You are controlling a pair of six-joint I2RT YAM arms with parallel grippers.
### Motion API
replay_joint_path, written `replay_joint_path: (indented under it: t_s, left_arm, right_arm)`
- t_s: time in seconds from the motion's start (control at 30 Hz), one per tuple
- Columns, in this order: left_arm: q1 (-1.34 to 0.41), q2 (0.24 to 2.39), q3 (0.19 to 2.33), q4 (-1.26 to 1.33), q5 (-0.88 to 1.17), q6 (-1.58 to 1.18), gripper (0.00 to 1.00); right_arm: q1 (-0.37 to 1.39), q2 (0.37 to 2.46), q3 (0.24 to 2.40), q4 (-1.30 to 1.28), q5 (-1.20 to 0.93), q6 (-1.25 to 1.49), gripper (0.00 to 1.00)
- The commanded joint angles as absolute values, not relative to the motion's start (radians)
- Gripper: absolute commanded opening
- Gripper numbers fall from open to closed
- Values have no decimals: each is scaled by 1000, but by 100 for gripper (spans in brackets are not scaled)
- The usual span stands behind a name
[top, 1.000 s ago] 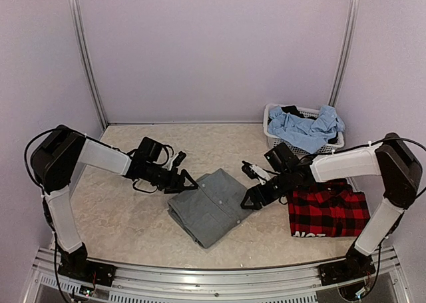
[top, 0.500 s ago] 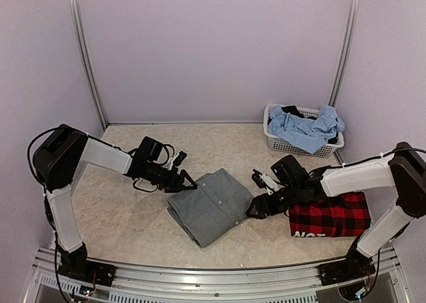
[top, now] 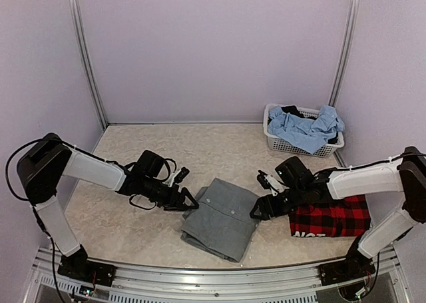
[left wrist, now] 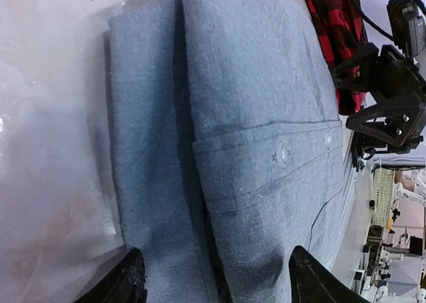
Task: Fold and stack the long sleeve shirts
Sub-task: Move the square-folded shirt to the center of the board, then pick up the square-folded shirt from the center of the board.
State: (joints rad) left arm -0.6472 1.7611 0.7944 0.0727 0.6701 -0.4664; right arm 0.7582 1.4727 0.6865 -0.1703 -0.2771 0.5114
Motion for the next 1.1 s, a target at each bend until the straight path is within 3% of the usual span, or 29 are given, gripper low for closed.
replay_joint_path:
  t_s: [0.0,0.17,0.67,0.8,1.07]
  left_arm:
    - [-613,1698,796,32,546,-500,71]
    - [-595,1691,789,47,520,-523,74]
    - [-633,1900,856,141,736,-569,73]
    - [-665,1943,859,152,763,-570,69]
    - [-716,1997,813,370,855,-706,47]
  right_arm:
    - [766,1432,661,-198,-255,546,68]
    - [766,1442,639,-165,-269,568,68]
    - [791,1521,636,-84,-296,591,67]
    - [794,1524,634,-70,-298,594,67]
    - [810,1553,634,-29,-309,602,67]
